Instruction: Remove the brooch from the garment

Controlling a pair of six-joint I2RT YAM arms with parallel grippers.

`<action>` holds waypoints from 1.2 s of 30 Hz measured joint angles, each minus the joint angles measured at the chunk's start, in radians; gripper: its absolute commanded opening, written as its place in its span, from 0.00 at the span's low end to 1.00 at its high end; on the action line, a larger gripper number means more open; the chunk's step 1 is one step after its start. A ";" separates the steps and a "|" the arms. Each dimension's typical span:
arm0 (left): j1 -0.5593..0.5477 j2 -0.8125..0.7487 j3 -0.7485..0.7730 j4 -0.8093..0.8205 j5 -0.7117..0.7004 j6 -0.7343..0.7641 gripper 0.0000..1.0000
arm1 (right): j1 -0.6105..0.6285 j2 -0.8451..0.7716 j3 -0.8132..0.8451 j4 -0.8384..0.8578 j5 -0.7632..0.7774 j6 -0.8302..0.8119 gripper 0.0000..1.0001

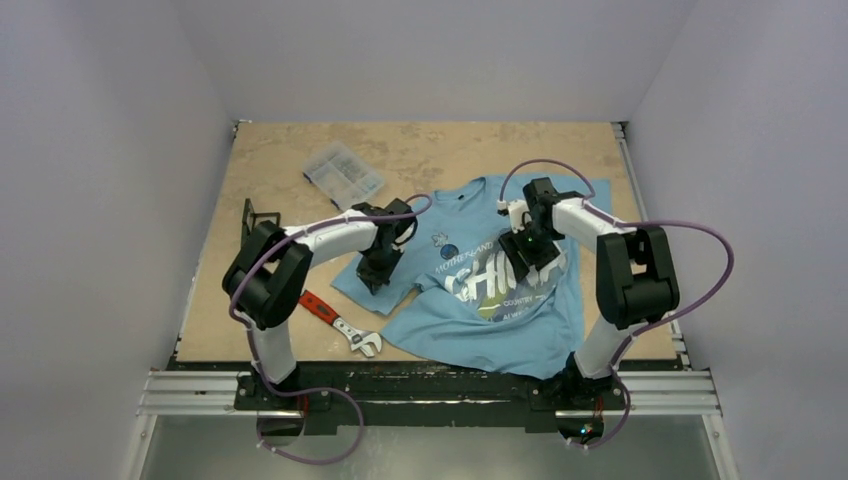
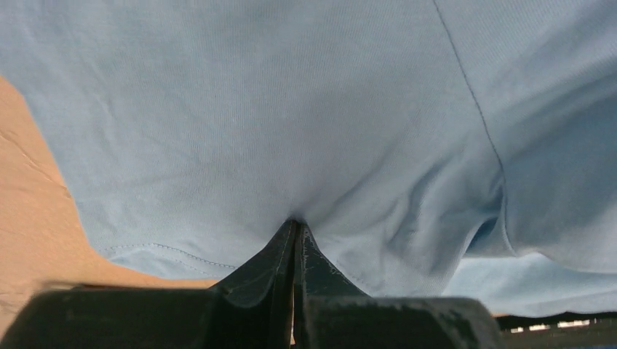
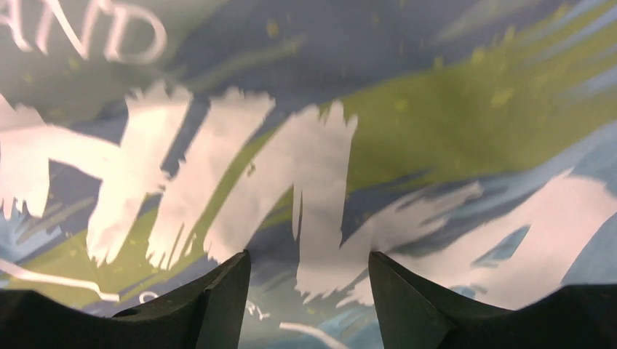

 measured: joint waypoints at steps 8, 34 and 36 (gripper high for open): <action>0.028 -0.148 -0.126 0.026 0.178 0.013 0.01 | -0.004 -0.040 -0.022 -0.153 -0.057 -0.086 0.64; 0.119 -0.065 -0.035 0.335 0.348 -0.073 0.01 | -0.172 0.240 0.475 -0.033 -0.296 0.018 0.59; 0.119 -0.045 -0.021 0.318 0.330 -0.069 0.00 | -0.189 0.251 0.489 -0.024 -0.243 0.002 0.59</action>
